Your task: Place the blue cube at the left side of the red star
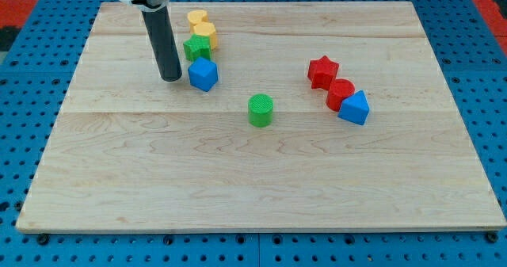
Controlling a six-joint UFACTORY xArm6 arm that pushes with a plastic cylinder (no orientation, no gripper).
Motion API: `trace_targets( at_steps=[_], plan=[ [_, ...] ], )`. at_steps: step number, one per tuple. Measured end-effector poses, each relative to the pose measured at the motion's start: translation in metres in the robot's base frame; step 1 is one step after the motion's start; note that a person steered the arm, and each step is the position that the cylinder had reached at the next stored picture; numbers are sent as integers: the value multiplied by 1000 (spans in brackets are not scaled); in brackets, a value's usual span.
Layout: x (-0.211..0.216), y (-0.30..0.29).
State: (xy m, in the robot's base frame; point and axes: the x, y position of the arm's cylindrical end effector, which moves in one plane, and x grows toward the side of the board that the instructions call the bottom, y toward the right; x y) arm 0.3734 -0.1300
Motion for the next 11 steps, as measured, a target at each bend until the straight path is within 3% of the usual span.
trace_targets(
  at_steps=[1,5,8,11],
  plan=[
    [0,2],
    [0,142],
    [10,155],
    [51,193]
  ],
)
